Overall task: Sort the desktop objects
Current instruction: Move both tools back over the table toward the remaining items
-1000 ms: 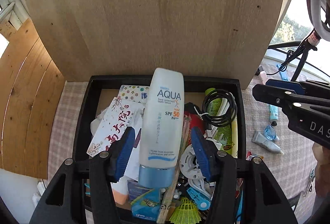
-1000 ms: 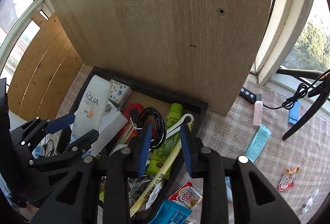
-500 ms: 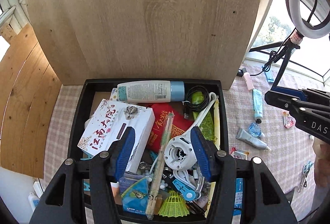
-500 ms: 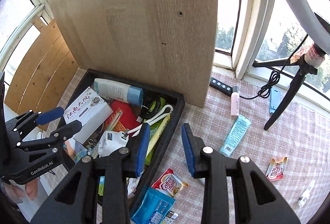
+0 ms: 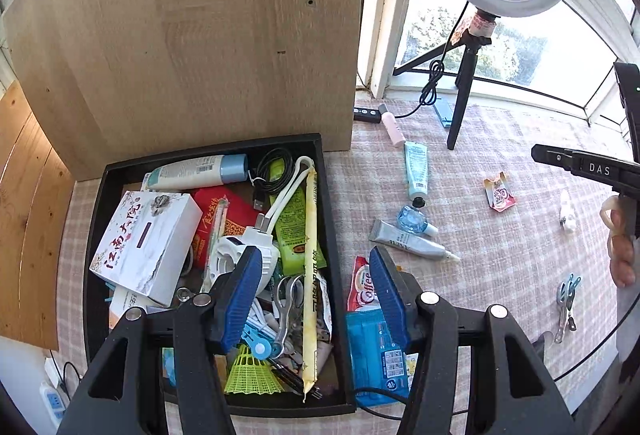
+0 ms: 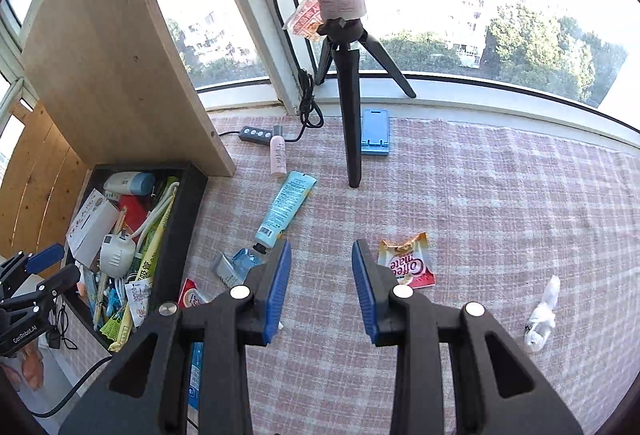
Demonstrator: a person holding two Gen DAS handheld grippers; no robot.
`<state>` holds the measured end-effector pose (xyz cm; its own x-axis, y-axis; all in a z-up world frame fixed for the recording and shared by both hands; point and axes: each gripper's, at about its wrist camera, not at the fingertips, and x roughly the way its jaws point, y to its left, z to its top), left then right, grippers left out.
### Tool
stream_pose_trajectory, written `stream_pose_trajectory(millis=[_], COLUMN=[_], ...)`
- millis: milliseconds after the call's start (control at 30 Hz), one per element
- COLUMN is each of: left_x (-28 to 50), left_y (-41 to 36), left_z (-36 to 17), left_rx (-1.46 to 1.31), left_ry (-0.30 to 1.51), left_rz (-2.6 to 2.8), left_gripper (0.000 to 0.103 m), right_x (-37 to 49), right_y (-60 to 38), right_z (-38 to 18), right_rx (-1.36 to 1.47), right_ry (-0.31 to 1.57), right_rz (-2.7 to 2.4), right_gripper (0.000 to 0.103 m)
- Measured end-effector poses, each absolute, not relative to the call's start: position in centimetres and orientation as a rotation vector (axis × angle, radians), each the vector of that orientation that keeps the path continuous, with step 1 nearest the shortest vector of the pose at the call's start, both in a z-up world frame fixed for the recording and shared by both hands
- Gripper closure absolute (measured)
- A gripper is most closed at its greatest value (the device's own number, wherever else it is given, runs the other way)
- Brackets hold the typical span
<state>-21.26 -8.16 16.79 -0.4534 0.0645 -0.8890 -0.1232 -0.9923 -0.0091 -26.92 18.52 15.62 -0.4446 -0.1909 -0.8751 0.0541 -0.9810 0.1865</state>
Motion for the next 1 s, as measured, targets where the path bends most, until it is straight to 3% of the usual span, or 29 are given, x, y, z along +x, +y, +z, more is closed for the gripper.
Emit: stream_pose_trajectory(millis=[333,767,1000], left_x=[-19.4,-20.1,-21.4], left_y=[-6.4,-8.1,-8.5], left_z=[16.8,14.4,13.3], left_rx=[-1.561,-1.661,-1.694], left_ry=[0.072,0.040,0.019], left_rz=[2.567,2.561,2.540], left_gripper=[0.050,0.050,0.050], right_x=[-30.8,-41.0,-44.2], right_y=[25.0,25.7,24.9], right_z=[12.9,4.1,2.2], right_rx=[1.600,1.610,1.571], right_ry=[-0.292,-0.610,-0.630], right_rz=[-2.653,-2.465,-2.445], right_gripper=[0.072,0.072,0.072])
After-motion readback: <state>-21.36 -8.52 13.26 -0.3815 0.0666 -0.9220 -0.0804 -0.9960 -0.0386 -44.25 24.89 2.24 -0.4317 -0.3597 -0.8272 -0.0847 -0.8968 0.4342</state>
